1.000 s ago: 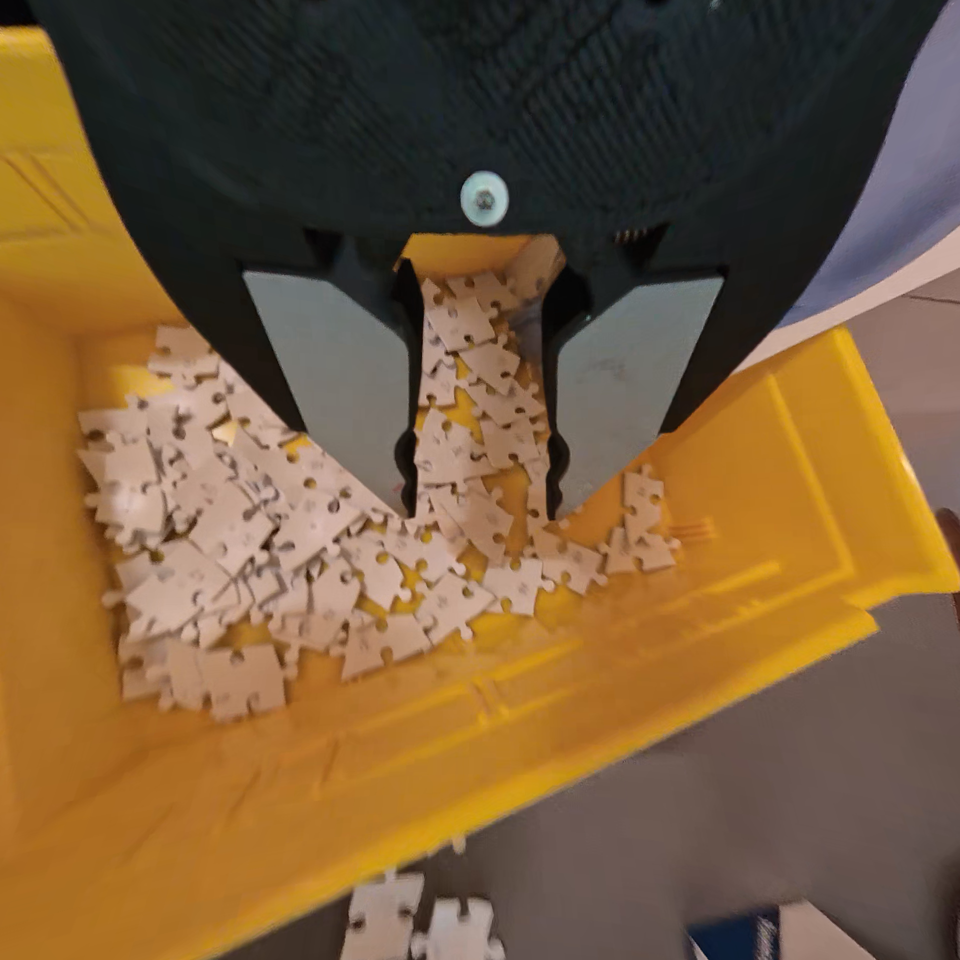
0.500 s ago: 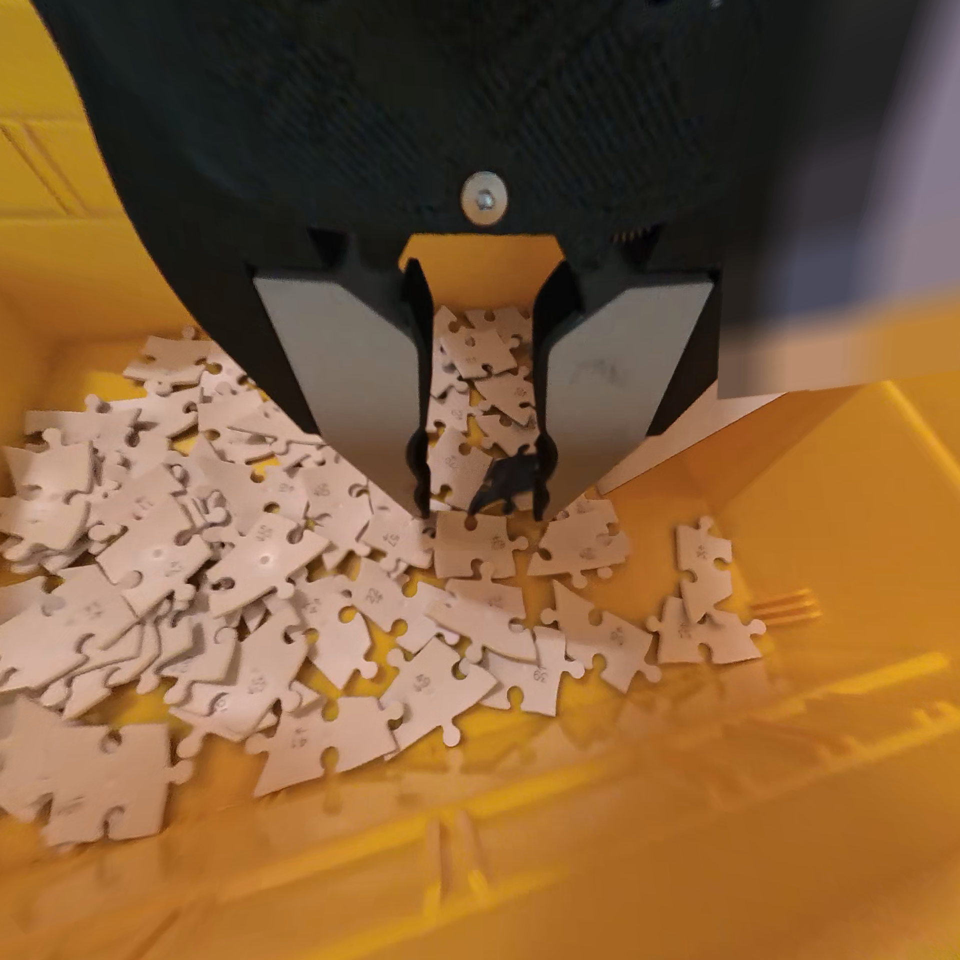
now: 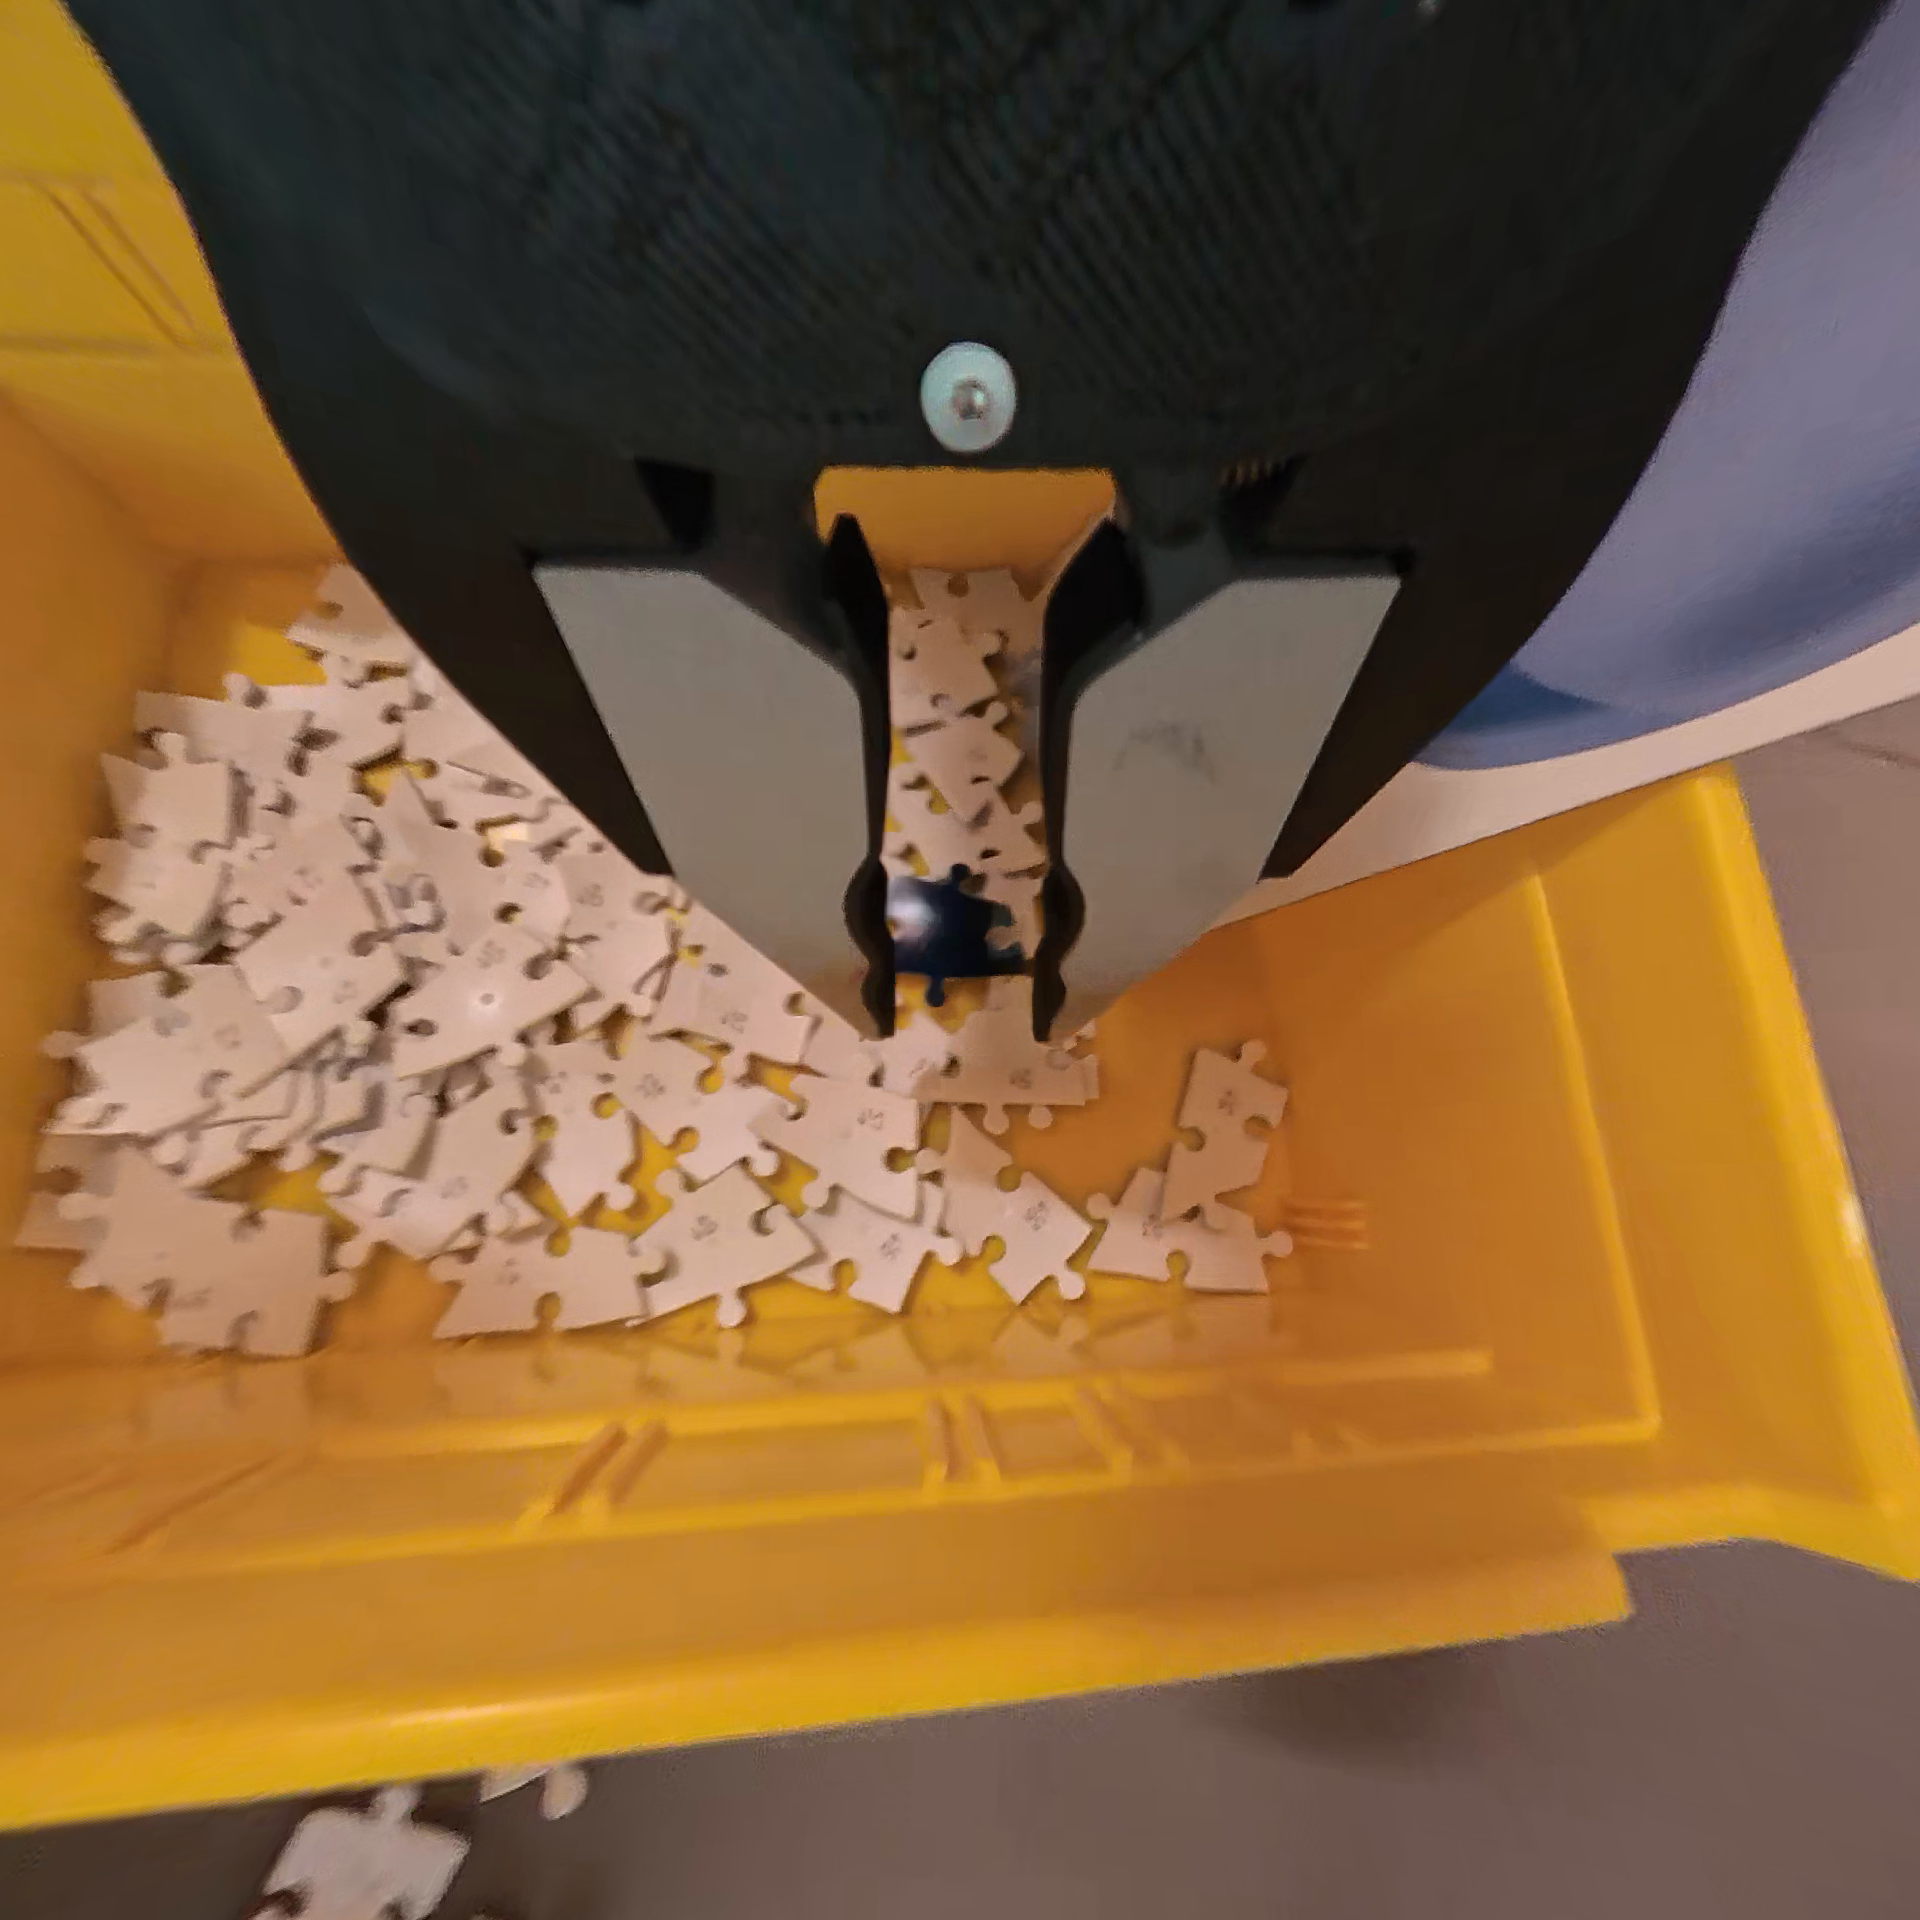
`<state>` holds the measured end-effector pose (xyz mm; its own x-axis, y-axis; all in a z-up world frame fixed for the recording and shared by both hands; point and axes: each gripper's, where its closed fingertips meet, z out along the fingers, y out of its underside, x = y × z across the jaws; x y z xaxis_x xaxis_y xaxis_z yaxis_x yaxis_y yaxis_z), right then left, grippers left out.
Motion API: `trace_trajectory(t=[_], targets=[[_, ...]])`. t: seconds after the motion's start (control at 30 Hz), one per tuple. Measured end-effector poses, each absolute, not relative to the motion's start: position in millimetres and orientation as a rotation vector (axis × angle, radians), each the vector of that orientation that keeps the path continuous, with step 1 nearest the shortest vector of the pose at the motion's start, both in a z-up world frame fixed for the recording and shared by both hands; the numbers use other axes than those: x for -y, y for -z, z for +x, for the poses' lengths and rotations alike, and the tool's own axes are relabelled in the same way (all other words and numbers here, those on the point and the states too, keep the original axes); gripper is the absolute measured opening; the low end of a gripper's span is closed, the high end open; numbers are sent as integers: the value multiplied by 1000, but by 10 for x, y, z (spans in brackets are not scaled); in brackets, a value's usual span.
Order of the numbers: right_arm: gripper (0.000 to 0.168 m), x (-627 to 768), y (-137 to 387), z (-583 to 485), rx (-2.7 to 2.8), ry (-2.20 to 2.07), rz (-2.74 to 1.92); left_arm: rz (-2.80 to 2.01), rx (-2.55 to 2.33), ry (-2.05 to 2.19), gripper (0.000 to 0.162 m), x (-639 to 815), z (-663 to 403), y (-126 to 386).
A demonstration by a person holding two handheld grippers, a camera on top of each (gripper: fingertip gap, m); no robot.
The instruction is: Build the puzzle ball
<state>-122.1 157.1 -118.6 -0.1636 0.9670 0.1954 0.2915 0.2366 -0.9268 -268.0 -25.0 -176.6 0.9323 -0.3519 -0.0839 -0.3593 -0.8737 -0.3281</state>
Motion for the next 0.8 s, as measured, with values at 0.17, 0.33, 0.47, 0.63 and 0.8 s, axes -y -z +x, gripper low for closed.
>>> trace_trajectory(t=[0.17, 0.33, 0.47, 0.63, 0.8], targets=[[10, -1570, 1200, -1224, 1639, -967, -1197, -2777, -640, 30, 25, 329, -2488, 1848], [10, -1573, 1181, -1219, 1632, -970, -1195, -2813, -606, -48, 26, 327, -2606, 1916], [10, -1567, 1190, -1221, 1636, -969, -1194, -2806, -598, 6, 26, 334, -2557, 1899], [10, -1563, 1197, -1223, 1640, -967, -1194, -2777, -704, 86, 27, 378, -2283, 1849], [10, -1565, 1189, -1221, 1636, -968, -1193, -2833, -735, 81, 30, 449, -2290, 1947]])
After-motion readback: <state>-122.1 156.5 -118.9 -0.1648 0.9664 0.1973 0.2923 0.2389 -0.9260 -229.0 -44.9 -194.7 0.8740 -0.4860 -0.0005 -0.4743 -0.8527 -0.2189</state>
